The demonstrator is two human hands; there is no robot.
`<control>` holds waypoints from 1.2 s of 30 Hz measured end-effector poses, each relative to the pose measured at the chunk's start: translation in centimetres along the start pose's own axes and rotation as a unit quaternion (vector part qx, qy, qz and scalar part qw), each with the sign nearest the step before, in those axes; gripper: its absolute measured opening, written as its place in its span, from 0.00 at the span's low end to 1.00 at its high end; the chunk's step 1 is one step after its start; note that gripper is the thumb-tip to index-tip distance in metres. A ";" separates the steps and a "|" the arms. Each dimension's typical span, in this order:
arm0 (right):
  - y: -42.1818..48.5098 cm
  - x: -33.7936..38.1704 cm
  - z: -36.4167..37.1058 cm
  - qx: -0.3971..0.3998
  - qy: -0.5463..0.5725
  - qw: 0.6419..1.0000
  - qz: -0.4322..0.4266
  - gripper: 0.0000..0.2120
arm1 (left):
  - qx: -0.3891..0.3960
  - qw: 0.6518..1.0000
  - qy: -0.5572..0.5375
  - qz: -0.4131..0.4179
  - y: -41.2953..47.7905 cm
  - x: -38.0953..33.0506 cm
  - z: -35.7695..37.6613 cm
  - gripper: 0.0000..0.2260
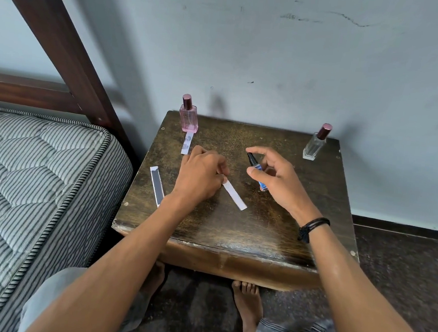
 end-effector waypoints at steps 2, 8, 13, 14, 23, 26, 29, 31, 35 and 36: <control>-0.1 -0.1 0.2 0.011 -0.044 0.999 0.003 0.17 | -0.007 1.000 -0.017 0.001 0.1 0.0 0.0 0.03; -0.9 0.3 0.9 0.041 -0.146 0.988 0.001 0.20 | 0.002 0.997 -0.083 0.002 0.5 0.2 -0.4 0.05; -1.3 0.4 0.5 0.035 -0.176 0.984 -0.001 0.19 | 0.018 0.984 -0.174 0.016 0.8 0.1 -1.2 0.07; -1.4 0.3 0.2 0.027 -0.179 0.983 -0.001 0.19 | 0.022 0.982 -0.187 0.019 0.8 0.0 -1.3 0.07; -2.3 -0.3 1.4 0.040 -0.145 0.988 -0.030 0.20 | 0.047 0.979 -0.200 0.011 1.1 0.4 -2.2 0.04; -2.1 0.1 2.1 0.044 -0.104 0.993 -0.020 0.17 | 0.047 0.979 -0.198 0.010 1.2 0.6 -2.3 0.05; -1.5 -0.1 2.1 0.033 0.001 0.999 0.018 0.15 | 0.049 0.980 -0.192 0.013 1.3 0.6 -2.1 0.05; -1.2 -0.3 1.8 0.023 0.090 0.995 0.031 0.16 | 0.048 0.980 -0.192 0.014 1.3 0.6 -2.0 0.05; -0.9 -0.2 1.2 0.025 0.160 0.986 0.045 0.15 | 0.053 0.979 -0.195 0.012 1.4 0.7 -2.0 0.06; -0.9 -0.1 1.1 0.033 0.163 0.985 0.049 0.15 | 0.053 0.979 -0.194 0.012 1.4 0.7 -2.0 0.06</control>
Point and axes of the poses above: each hand's wrist, its own y-axis towards the middle knuckle, its own z-axis out of the palm, x = y × z, the point moved 3 cm from there along y, towards the middle knuckle, and after that the axes turned 9 degrees about -y, right-handed, at the moved point
